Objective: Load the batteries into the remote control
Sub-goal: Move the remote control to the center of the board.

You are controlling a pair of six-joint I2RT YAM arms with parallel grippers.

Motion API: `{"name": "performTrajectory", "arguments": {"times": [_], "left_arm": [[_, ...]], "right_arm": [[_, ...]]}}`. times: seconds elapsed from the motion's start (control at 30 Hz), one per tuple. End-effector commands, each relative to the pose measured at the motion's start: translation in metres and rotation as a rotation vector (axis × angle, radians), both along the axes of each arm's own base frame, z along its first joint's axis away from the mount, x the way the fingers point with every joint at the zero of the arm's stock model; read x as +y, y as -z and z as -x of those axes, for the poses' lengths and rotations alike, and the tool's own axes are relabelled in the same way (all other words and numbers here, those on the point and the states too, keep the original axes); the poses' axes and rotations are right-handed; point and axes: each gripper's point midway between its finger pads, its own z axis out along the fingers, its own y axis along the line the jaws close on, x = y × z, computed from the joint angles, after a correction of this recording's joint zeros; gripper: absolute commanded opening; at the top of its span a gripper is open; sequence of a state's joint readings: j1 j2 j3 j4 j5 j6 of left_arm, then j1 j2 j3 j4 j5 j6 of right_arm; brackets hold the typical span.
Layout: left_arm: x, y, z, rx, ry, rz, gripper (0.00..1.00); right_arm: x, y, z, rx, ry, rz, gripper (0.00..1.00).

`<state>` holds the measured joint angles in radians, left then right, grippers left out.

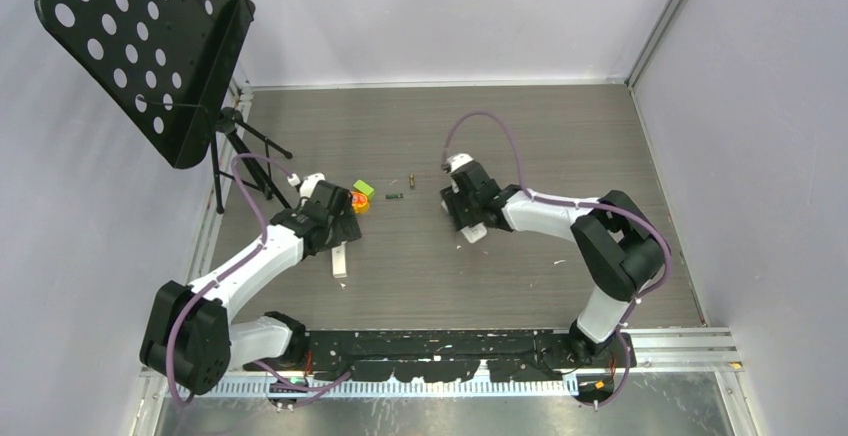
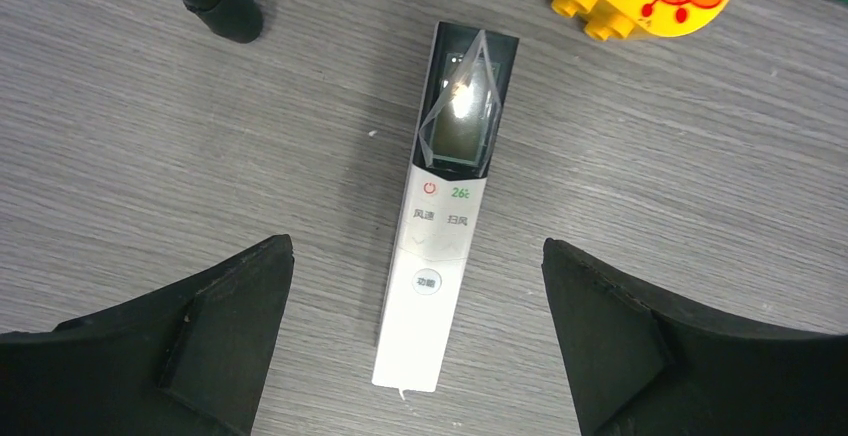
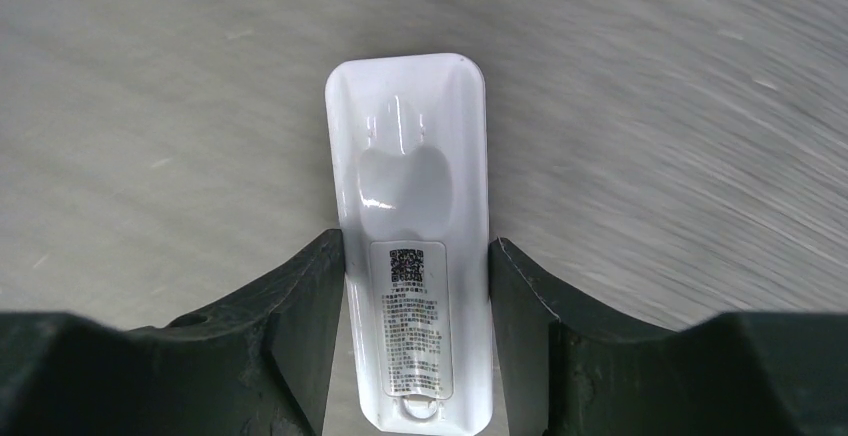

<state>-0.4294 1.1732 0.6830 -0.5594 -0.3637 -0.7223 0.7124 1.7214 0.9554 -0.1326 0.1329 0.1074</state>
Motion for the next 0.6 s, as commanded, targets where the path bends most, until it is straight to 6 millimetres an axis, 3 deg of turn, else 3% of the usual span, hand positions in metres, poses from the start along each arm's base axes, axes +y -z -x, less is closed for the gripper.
{"name": "performTrajectory", "arguments": {"times": [0.0, 0.1, 0.27, 0.57], "left_arm": [[0.01, 0.008, 0.001, 0.011, -0.051, -0.035, 0.98], [0.01, 0.012, 0.002, 0.021, -0.05, -0.039, 0.98], [0.01, 0.019, 0.005, 0.063, -0.039, -0.054, 0.98], [0.0, 0.038, 0.011, 0.15, -0.057, -0.015, 0.98]], "right_arm": [[-0.054, -0.023, -0.041, -0.114, 0.329, -0.028, 0.38], [-0.099, -0.019, -0.054, -0.122, 0.527, 0.015, 0.38], [-0.148, -0.022, -0.064, -0.13, 0.737, 0.009, 0.39], [-0.213, -0.012, -0.07, -0.07, 0.995, -0.084, 0.42]]}}
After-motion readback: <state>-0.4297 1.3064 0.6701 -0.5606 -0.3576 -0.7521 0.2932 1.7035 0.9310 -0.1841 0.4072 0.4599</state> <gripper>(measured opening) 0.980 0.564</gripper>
